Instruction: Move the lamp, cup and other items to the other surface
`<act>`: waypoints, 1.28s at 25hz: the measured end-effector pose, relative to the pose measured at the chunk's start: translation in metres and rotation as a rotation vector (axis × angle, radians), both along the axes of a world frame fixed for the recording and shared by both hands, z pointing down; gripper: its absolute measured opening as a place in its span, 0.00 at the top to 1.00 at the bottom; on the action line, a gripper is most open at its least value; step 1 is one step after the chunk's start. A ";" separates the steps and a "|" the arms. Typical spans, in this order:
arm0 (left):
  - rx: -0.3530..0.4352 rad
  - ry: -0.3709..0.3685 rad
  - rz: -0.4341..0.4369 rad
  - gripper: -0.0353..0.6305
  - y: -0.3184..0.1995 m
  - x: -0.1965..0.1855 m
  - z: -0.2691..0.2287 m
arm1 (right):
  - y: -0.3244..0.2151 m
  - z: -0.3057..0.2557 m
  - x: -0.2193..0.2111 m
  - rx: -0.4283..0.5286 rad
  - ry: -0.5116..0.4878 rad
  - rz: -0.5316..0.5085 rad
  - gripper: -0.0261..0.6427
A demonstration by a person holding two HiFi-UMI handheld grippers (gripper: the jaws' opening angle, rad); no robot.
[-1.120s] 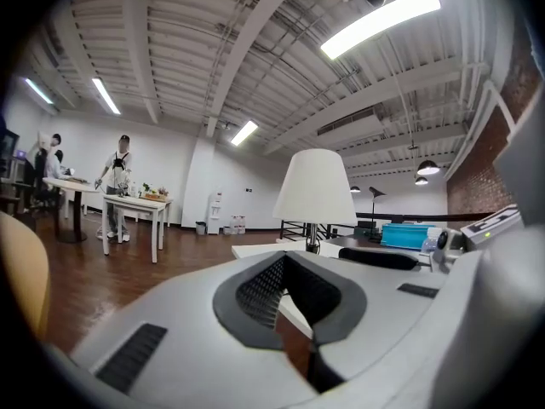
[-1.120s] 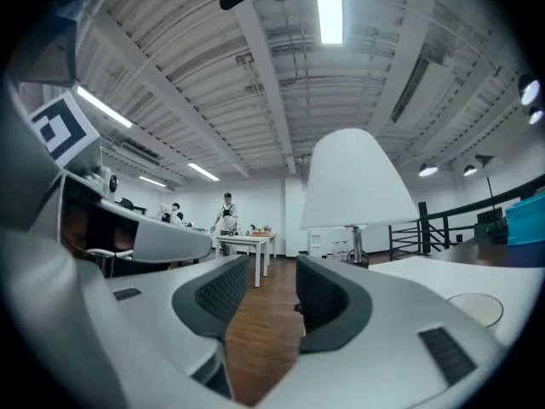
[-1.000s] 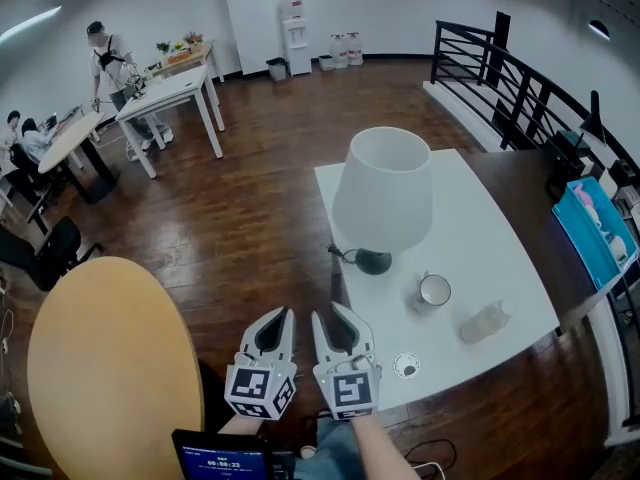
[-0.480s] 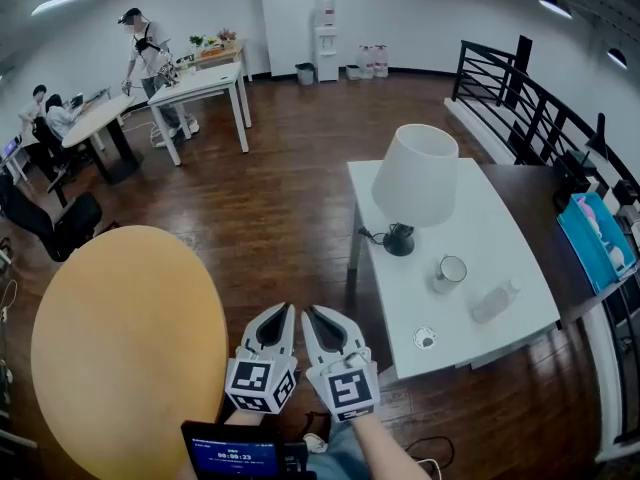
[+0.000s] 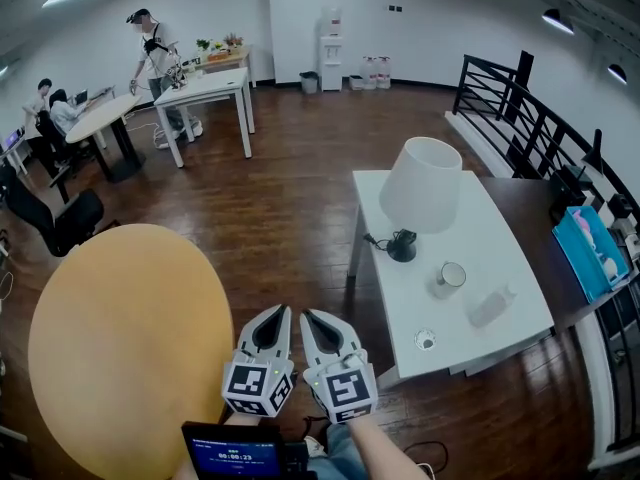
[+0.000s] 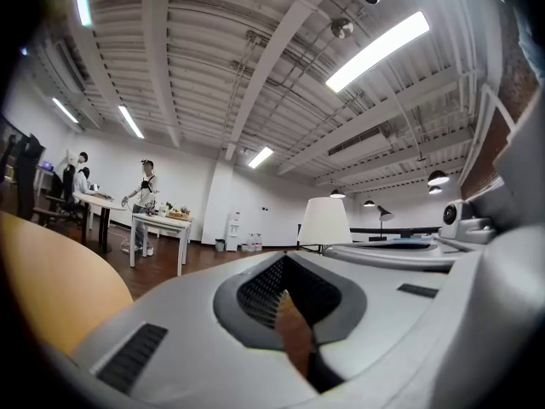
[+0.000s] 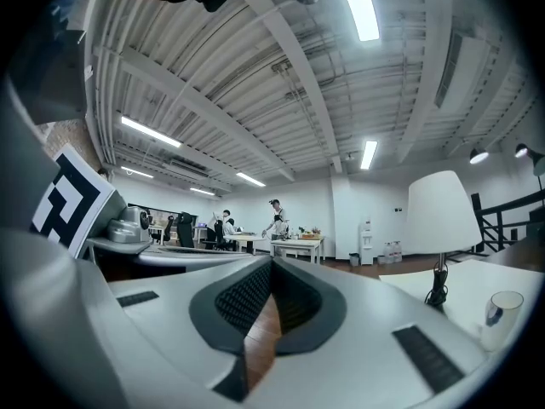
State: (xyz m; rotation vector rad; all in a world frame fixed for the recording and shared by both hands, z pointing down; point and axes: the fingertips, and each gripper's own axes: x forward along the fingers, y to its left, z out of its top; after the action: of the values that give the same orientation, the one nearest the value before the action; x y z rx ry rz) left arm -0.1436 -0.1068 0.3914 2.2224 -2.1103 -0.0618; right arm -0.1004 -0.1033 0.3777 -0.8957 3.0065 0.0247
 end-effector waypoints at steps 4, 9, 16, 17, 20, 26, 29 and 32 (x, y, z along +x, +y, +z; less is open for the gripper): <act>0.008 0.007 -0.014 0.94 0.004 -0.003 -0.002 | 0.004 -0.002 -0.004 0.015 0.009 -0.008 0.96; 0.007 0.000 -0.020 0.94 0.008 0.000 -0.002 | 0.004 -0.002 -0.005 0.019 0.007 -0.006 0.96; 0.004 -0.018 -0.030 0.94 0.014 0.000 -0.003 | 0.003 -0.004 -0.001 0.028 -0.002 0.005 0.96; 0.000 -0.018 -0.030 0.94 0.015 0.001 -0.001 | 0.003 -0.002 0.000 0.031 -0.001 0.005 0.96; -0.004 -0.020 -0.028 0.94 0.016 0.004 0.000 | 0.005 -0.002 0.002 0.021 0.002 0.007 0.96; -0.003 -0.022 -0.020 0.94 0.013 0.010 -0.002 | 0.007 -0.004 0.007 0.011 0.004 0.015 0.96; 0.005 -0.022 -0.016 0.94 0.011 0.013 -0.003 | 0.003 -0.004 0.011 0.031 0.003 0.023 0.96; 0.010 -0.021 -0.014 0.94 0.010 0.016 -0.001 | 0.001 -0.002 0.014 0.028 -0.001 0.030 0.96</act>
State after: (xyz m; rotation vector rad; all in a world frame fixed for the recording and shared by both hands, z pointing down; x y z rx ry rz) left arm -0.1277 -0.0970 0.3907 2.2233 -2.1410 -0.0497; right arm -0.0866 -0.1026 0.3761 -0.9373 2.9837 0.0653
